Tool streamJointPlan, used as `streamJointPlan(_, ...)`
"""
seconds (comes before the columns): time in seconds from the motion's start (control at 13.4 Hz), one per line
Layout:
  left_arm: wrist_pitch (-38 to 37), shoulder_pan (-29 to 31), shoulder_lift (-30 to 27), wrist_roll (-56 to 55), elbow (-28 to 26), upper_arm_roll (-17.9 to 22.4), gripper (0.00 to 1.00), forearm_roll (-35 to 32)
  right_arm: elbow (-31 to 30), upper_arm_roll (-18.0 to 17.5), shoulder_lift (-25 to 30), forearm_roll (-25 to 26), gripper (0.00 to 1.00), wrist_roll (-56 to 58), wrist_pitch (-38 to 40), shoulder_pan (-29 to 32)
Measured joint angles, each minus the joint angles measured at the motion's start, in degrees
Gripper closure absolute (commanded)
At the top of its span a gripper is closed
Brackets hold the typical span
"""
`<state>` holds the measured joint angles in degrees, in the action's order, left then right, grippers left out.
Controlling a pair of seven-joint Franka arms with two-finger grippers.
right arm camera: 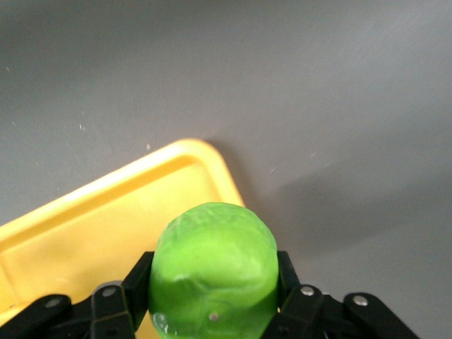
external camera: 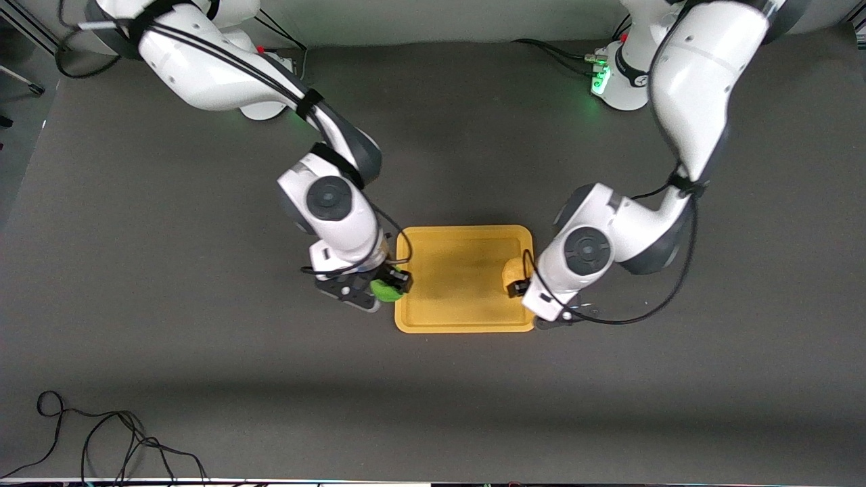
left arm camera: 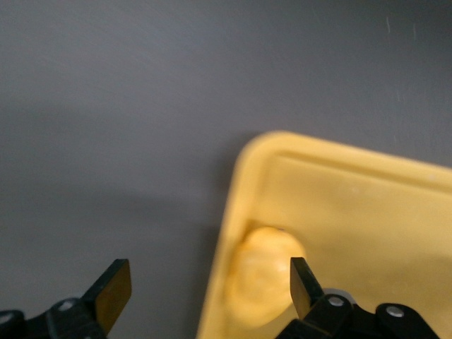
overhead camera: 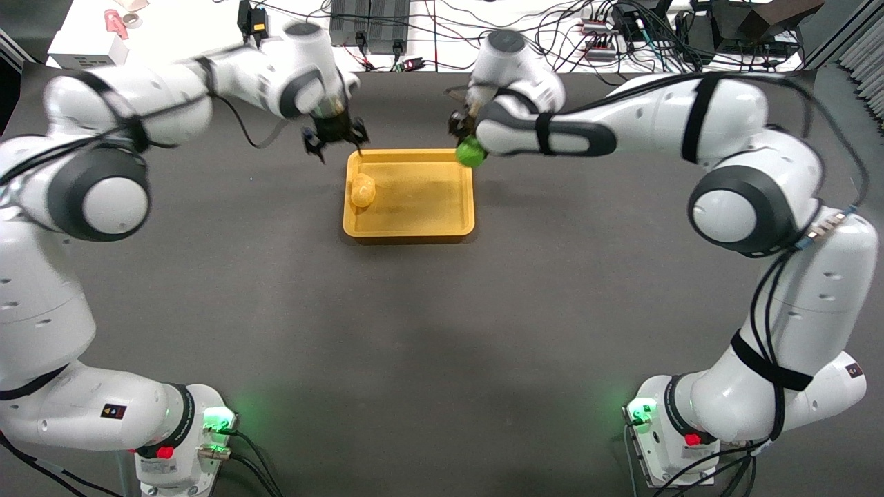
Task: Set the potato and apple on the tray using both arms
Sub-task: 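Release the potato on the tray and withdraw the left gripper, then lower the apple onto the tray and open the right gripper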
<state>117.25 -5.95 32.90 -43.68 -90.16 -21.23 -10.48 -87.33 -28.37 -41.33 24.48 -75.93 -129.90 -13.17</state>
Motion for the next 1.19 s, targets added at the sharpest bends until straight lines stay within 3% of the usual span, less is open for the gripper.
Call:
streamJointPlan(0.22,-12.6,9.9,-12.9,13.3,0.4,0.1,0.0,2.6,5.2,-6.6,-8.8,8.2,0.76,-8.5,-0.9,-1.0)
streamJointPlan(0.52,-20.7,24.8,-20.4,36.5,-0.4,0.5,0.0,8.4,8.7,-6.9,-12.6,9.4,0.76,-9.8,-0.9,-3.3)
streamJointPlan(0.74,-21.2,28.2,-22.1,41.3,-1.3,0.5,0.0,8.9,11.3,-6.9,-15.3,11.9,0.75,-9.8,-1.4,-3.4)
streamJointPlan(0.82,-21.3,28.1,-23.2,41.3,-1.4,0.2,0.0,8.9,11.7,-6.9,-16.3,12.5,0.64,-9.8,-1.6,-3.4)
streamJointPlan(0.89,-21.6,28.0,-24.8,41.3,-1.4,-0.1,0.0,8.9,12.0,-6.9,-17.1,12.9,0.36,-9.8,-1.8,-3.5)
streamJointPlan(0.97,-22.3,27.9,-26.9,41.3,-1.4,-0.4,0.0,8.9,12.5,-7.0,-17.5,13.1,0.0,-9.8,-1.8,-3.5)
streamJointPlan(1.19,-23.4,27.4,-32.8,41.5,-1.8,-0.8,0.0,8.9,13.8,-7.3,-17.2,13.5,0.0,-9.8,-0.3,-3.6)
